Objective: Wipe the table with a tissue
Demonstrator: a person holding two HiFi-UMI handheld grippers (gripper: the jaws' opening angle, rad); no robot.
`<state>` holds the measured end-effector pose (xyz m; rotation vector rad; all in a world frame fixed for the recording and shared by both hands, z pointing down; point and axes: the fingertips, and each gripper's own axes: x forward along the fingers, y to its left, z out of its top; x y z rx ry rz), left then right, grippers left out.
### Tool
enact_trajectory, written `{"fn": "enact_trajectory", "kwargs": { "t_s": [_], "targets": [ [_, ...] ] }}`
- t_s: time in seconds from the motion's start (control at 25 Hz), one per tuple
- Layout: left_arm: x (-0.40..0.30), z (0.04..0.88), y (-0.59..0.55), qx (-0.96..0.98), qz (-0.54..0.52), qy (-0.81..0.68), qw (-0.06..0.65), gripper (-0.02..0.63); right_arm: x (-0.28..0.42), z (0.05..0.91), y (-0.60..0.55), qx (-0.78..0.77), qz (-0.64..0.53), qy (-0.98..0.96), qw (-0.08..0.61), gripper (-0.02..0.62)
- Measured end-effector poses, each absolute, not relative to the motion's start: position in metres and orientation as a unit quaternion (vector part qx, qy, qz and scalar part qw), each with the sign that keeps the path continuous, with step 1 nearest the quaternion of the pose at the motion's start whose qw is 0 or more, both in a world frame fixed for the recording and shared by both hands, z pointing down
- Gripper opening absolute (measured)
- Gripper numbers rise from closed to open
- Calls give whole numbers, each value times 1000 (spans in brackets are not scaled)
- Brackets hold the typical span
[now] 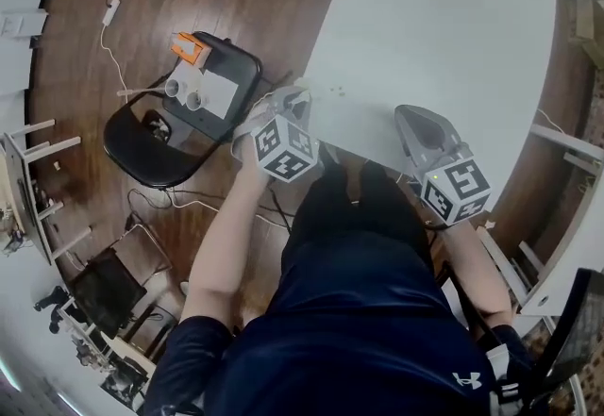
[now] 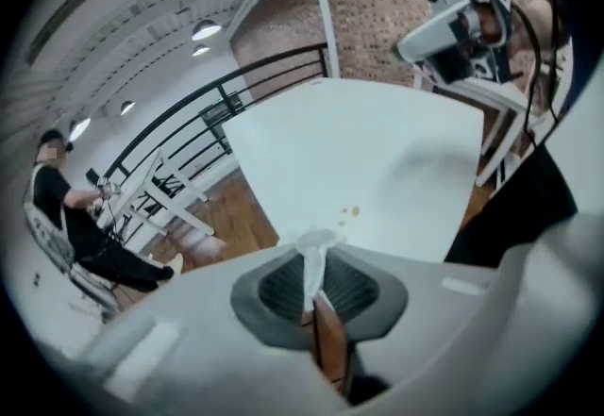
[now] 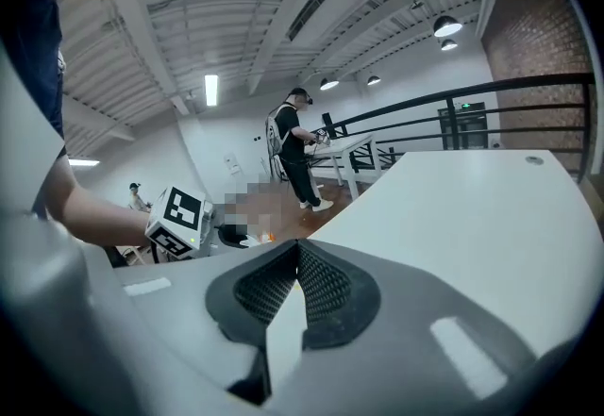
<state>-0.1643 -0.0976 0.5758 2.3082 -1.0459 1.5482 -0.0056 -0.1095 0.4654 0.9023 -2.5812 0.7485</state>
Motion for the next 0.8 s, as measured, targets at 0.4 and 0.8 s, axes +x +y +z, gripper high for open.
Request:
{"fn": "enact_trajectory", "kwargs": {
  "t_s": [0.4,0.8],
  "targets": [
    [-156,619,-93,689,714,-86,-93,20,16,483,-112,350,305,-877,124,3],
    [-148,625,-100,710,690,-124,-60,20,19,503,-96,341,338,-868,126,3]
  ]
}}
